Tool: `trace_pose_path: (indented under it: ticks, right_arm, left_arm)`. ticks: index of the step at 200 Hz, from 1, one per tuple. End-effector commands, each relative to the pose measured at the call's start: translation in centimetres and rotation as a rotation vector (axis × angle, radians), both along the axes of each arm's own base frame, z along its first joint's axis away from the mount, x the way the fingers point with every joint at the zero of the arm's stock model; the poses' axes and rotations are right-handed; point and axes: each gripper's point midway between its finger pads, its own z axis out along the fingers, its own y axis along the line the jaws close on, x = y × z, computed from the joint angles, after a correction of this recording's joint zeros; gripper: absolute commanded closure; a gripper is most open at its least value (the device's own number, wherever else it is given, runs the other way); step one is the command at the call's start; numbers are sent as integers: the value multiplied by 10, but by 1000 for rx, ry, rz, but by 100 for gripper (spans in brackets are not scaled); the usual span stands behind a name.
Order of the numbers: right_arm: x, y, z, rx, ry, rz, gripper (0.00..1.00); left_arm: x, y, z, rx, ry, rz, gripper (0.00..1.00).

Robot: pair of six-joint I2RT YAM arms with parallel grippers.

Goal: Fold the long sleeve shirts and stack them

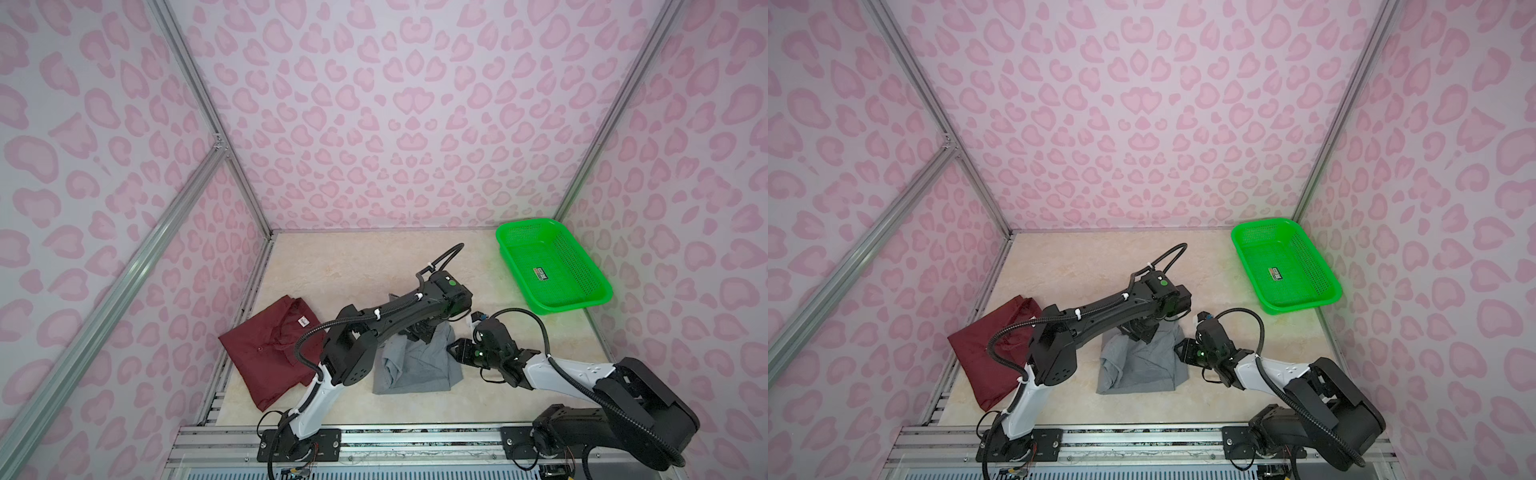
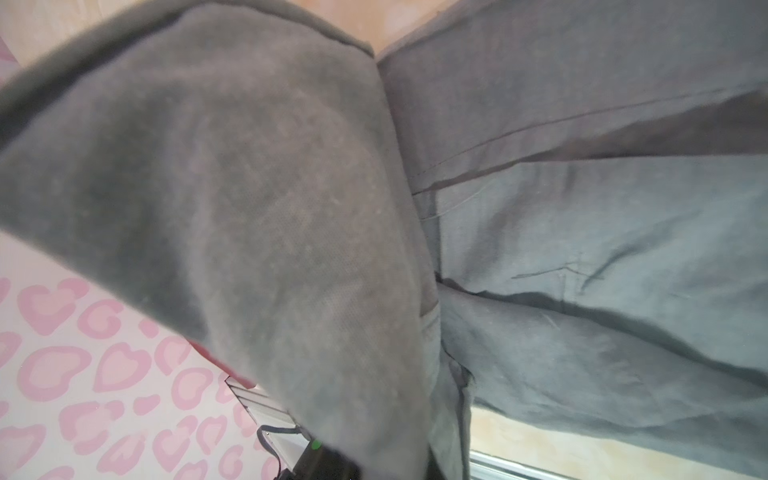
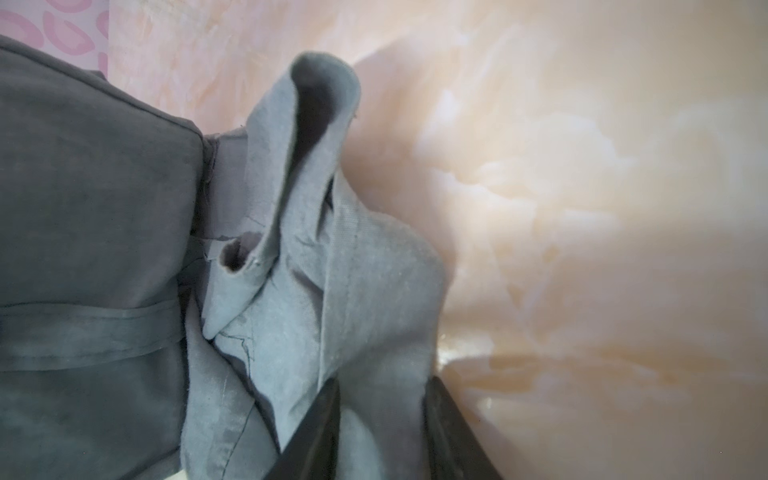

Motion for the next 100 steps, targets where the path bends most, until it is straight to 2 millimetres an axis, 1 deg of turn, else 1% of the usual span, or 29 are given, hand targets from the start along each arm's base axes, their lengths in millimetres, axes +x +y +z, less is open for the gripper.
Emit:
trace_pose_path:
  ticks: [1, 12, 20, 32, 34, 36, 56, 60, 66, 78, 91, 96, 100]
  right_arm:
    - [-16, -12, -19, -59, 83, -16, 63]
    - [-16, -13, -19, -59, 84, -17, 63]
    - [-16, -13, -19, -60, 82, -19, 63]
    - [-17, -13, -19, -61, 83, -17, 63]
    - [-17, -13, -19, -62, 83, -17, 63]
    - [-17, -13, -19, -61, 83, -16, 63]
    - [-19, -13, -19, -61, 83, -15, 63]
    - [-19, -13, -19, -61, 82, -16, 63]
    - [-19, -13, -19, -63, 81, -17, 63]
    - [-20, -14, -18, -65, 81, -20, 63]
    - [-21, -16, -16, -66, 76, -22, 63]
    - [-21, -16, -14, -65, 74, -22, 63]
    - [-21, -16, -13, -64, 71, -23, 63]
  left_arm:
    - [-6, -6, -5, 9, 20, 11, 82]
    - [-6, -13, -7, -1, 21, 6, 79]
    - [-7, -19, -9, -14, 24, 4, 74]
    - [-9, -29, -11, -36, 31, 0, 65]
    - [-9, -31, -11, -39, 32, -1, 61]
    - [-9, -32, -11, -43, 31, -1, 60]
    - [-9, -49, -10, -93, 29, -1, 57]
    - [-9, -52, -10, -102, 28, 0, 52]
    - [-11, -58, -9, -123, 33, 3, 50]
    - [-11, -70, -3, -177, 32, 8, 50]
    - [-7, -79, 12, -237, 0, 14, 48]
    - [-6, -83, 20, -263, -16, 16, 46]
    - [-5, -84, 25, -282, -27, 18, 42]
